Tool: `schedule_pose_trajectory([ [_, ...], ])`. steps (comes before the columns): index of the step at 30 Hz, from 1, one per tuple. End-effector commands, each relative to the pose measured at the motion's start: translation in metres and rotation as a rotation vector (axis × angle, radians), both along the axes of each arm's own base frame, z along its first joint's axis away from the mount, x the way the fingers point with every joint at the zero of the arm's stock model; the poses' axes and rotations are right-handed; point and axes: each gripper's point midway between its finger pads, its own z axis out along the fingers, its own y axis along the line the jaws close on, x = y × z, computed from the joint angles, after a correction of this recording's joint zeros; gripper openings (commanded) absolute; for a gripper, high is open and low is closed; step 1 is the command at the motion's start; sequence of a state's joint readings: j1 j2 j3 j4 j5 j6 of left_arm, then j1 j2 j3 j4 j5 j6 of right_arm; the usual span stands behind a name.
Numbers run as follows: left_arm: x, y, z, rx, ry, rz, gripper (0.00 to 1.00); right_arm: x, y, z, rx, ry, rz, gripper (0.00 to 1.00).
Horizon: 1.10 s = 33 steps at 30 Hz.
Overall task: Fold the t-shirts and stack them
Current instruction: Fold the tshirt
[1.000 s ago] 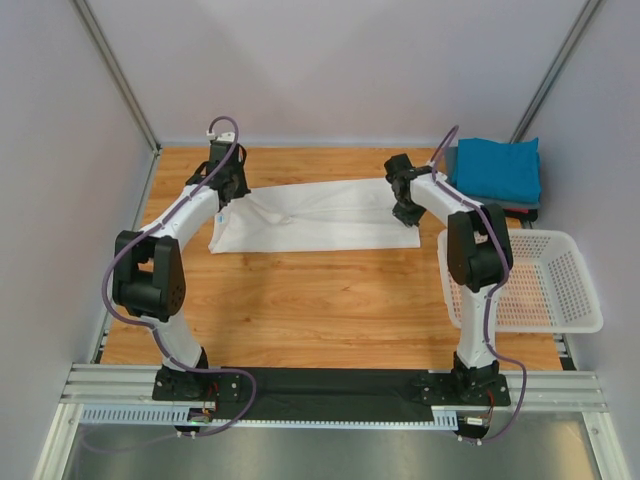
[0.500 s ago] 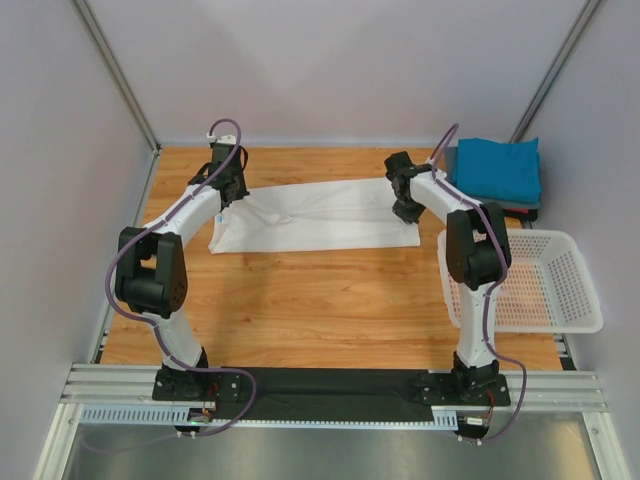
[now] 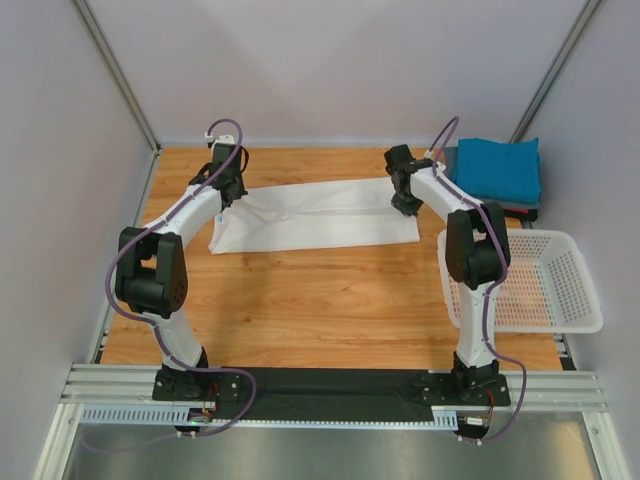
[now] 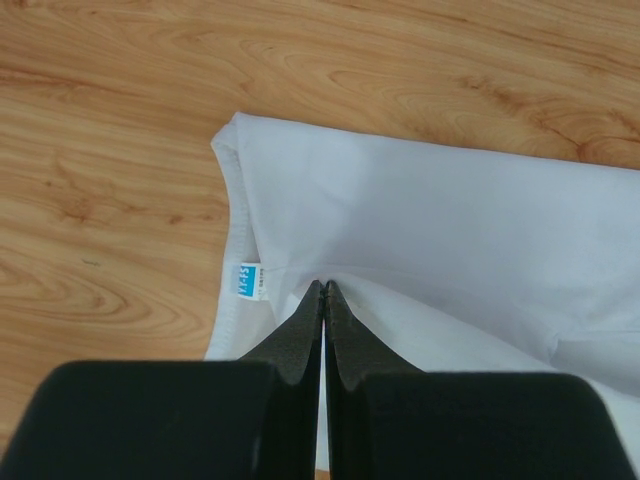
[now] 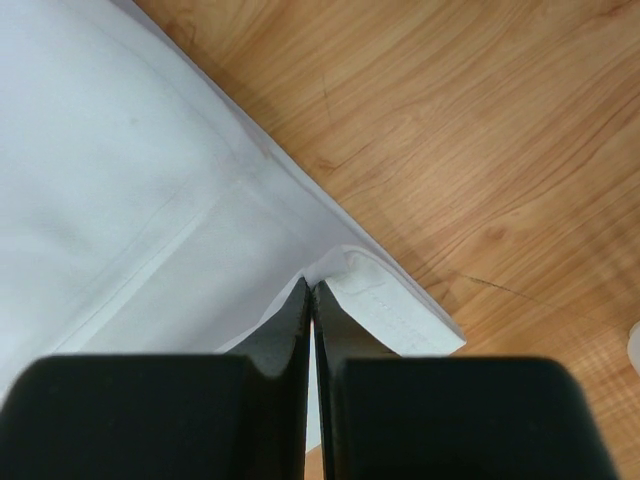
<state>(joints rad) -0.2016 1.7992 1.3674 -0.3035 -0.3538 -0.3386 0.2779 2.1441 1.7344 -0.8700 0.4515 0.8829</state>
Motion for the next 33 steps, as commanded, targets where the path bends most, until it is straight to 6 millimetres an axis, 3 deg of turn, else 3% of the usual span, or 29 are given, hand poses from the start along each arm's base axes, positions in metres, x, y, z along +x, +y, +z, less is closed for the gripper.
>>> schedule_pose_trajectory([
  [1,0.005,0.003,0.028,0.0,-0.078,0.03,0.0,0.016,-0.001,0.004,-0.008,-0.037,0.004,0.0],
  [7,0.012,-0.003,0.026,-0.017,-0.068,0.011,0.0,0.017,-0.001,-0.003,-0.018,-0.025,0.001,0.0],
  [18,0.022,-0.004,0.004,-0.013,-0.017,0.029,0.0,0.021,0.0,-0.014,-0.019,-0.006,0.006,0.01],
  [20,0.023,-0.005,-0.001,-0.013,-0.005,0.024,0.0,0.023,0.001,-0.015,-0.016,-0.007,0.012,0.06],
  [21,0.025,-0.006,0.0,-0.014,-0.005,0.02,0.01,0.023,0.001,-0.016,-0.014,-0.005,0.013,0.16],
  [22,0.024,-0.006,-0.002,-0.008,0.007,0.013,0.07,0.024,0.002,-0.015,-0.013,-0.01,0.015,0.21],
  [23,0.027,-0.007,-0.001,-0.008,0.007,0.009,0.22,0.024,0.001,-0.015,-0.017,-0.008,0.02,0.26],
  [24,0.028,-0.008,0.0,-0.008,0.005,0.004,0.3,0.025,0.002,-0.012,-0.013,-0.013,0.025,0.36],
  [25,0.029,-0.008,0.001,-0.007,0.004,-0.003,0.39,0.026,0.002,-0.01,-0.013,-0.019,0.029,0.4],
  [26,0.029,-0.009,0.003,-0.007,-0.002,-0.011,0.58,0.027,0.003,-0.007,-0.012,-0.024,0.035,0.43],
  [27,0.032,-0.01,0.009,-0.009,-0.015,-0.011,0.66,0.027,0.004,-0.004,-0.007,-0.028,0.042,0.44],
  [29,0.037,-0.012,0.024,-0.013,-0.037,-0.021,0.8,0.031,0.006,0.01,0.007,-0.053,0.05,0.45],
  [31,0.036,-0.012,0.033,-0.016,-0.038,-0.025,0.86,0.034,0.009,0.027,0.039,-0.08,0.062,0.52],
  [33,0.036,-0.017,0.058,-0.052,-0.075,-0.027,0.88,0.037,0.015,0.043,0.074,-0.111,0.082,0.58],
])
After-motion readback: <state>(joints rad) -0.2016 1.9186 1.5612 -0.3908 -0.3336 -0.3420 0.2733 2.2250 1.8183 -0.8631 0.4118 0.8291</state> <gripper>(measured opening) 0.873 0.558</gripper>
